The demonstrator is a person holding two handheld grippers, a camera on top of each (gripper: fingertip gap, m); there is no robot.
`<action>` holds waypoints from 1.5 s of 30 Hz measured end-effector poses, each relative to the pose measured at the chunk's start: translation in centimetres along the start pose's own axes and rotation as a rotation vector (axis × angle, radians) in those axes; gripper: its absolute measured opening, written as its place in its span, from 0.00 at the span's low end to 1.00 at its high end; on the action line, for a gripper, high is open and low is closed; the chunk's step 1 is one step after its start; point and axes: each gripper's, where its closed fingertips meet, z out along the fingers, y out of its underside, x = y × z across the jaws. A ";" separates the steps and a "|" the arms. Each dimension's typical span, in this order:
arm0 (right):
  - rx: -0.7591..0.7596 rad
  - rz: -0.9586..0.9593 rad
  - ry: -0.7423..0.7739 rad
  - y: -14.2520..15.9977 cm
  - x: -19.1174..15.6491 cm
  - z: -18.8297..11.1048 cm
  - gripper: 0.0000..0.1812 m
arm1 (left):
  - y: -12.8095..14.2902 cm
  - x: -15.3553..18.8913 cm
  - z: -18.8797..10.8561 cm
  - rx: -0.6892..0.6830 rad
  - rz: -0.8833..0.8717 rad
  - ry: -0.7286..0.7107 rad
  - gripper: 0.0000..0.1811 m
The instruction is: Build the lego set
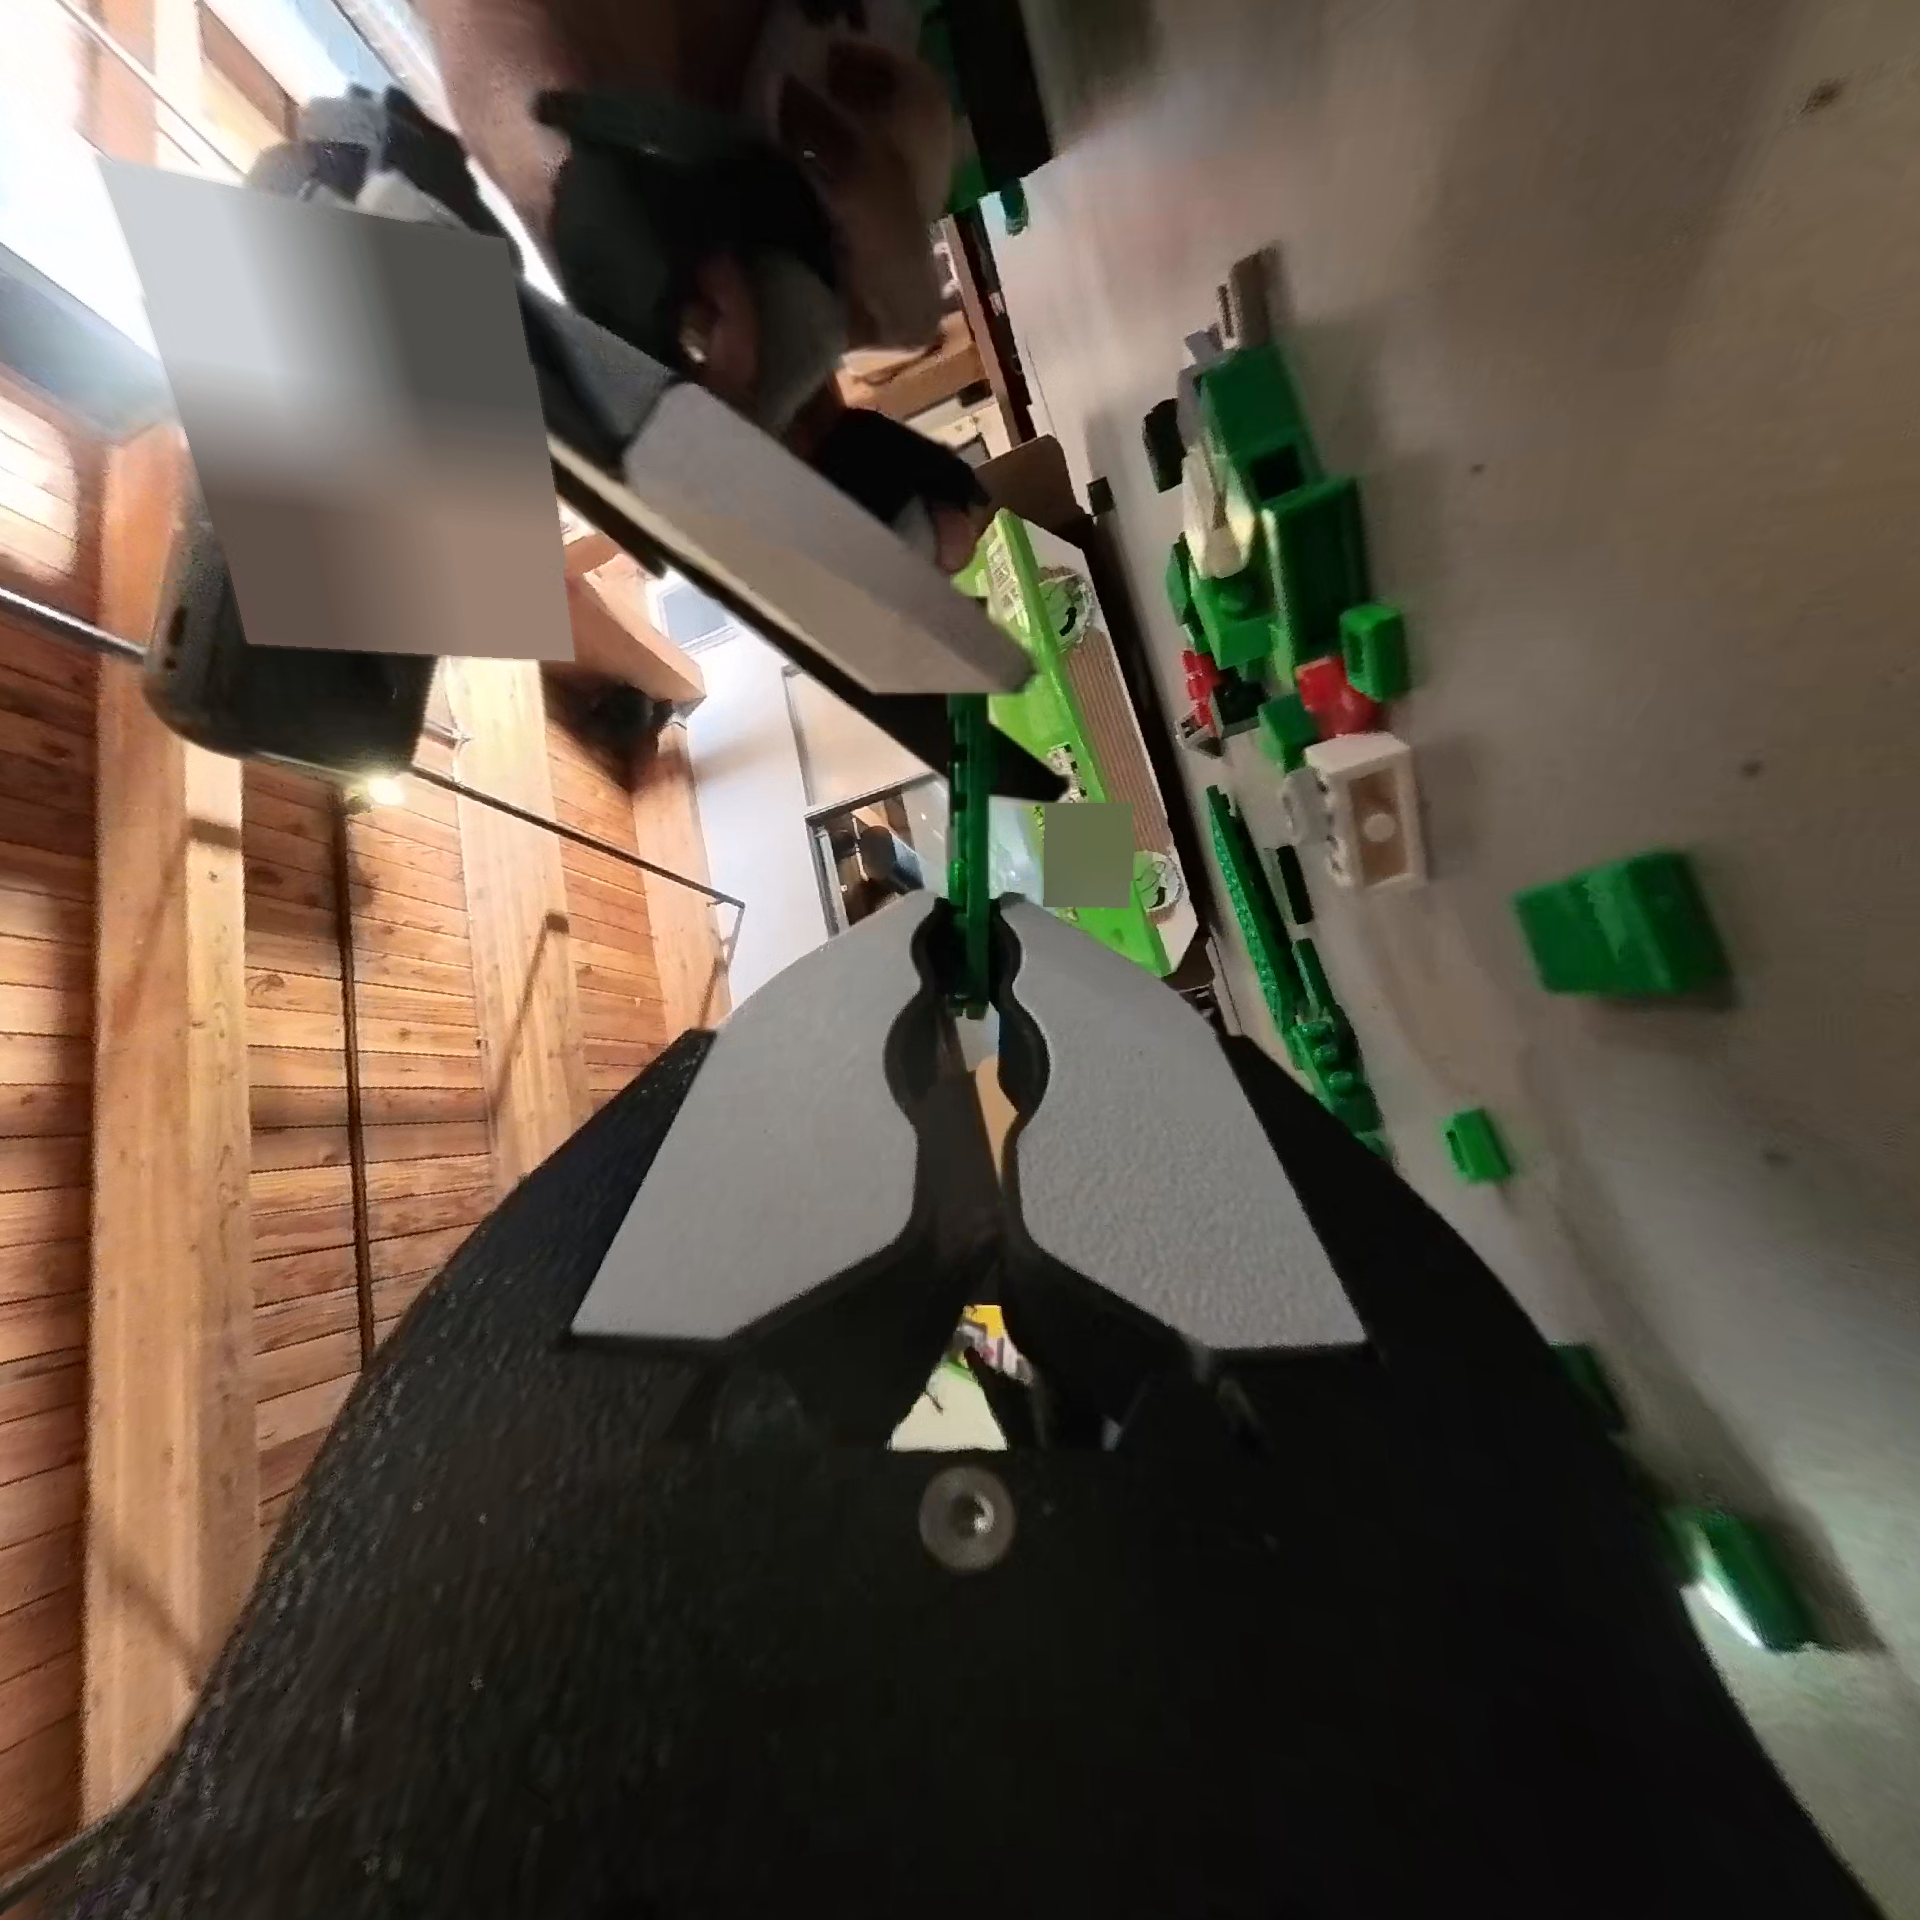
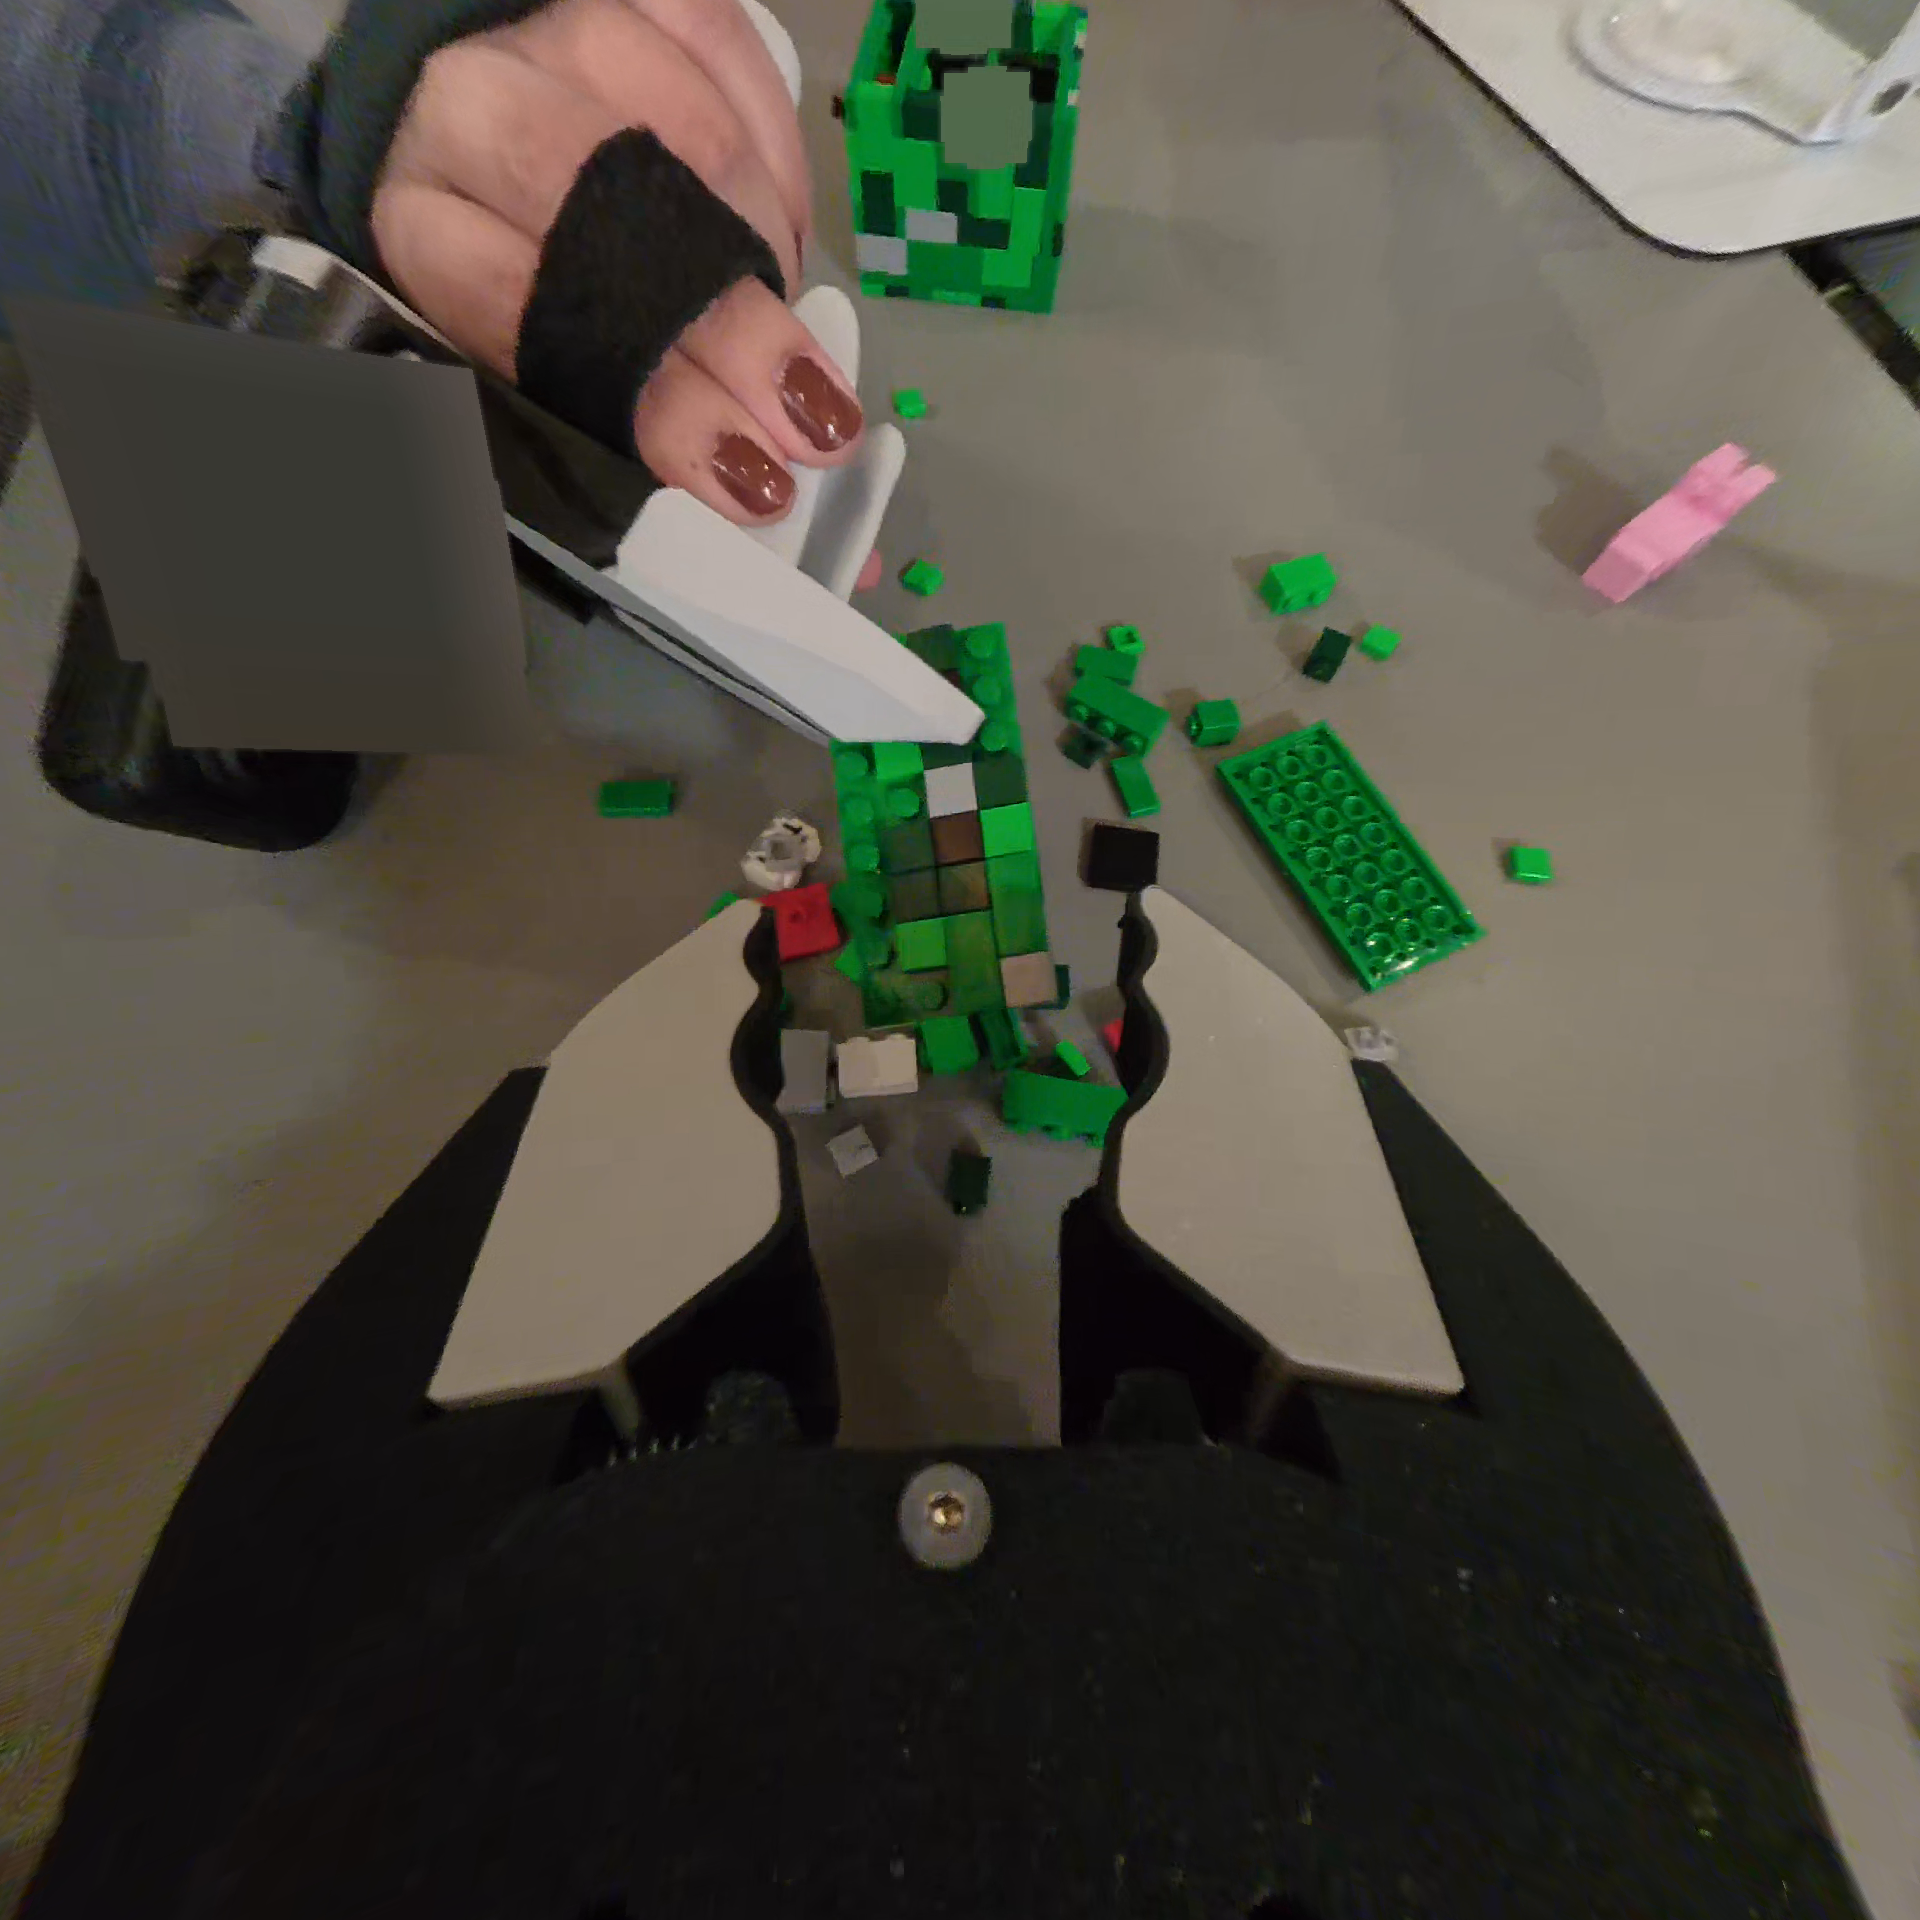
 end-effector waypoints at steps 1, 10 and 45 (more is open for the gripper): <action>-0.017 -0.023 0.008 0.1 -0.1 0.2 0.32 | 0.0 -0.3 0.0 0.000 -0.009 -0.015 0.03; 0.049 -0.095 0.243 -1.0 2.8 -1.2 0.20 | 3.4 -0.5 0.3 -0.089 -0.450 0.026 0.14; 0.711 0.599 -0.182 -9.0 1.1 -2.5 0.35 | 4.7 -5.8 -1.9 0.276 -1.238 -0.109 0.03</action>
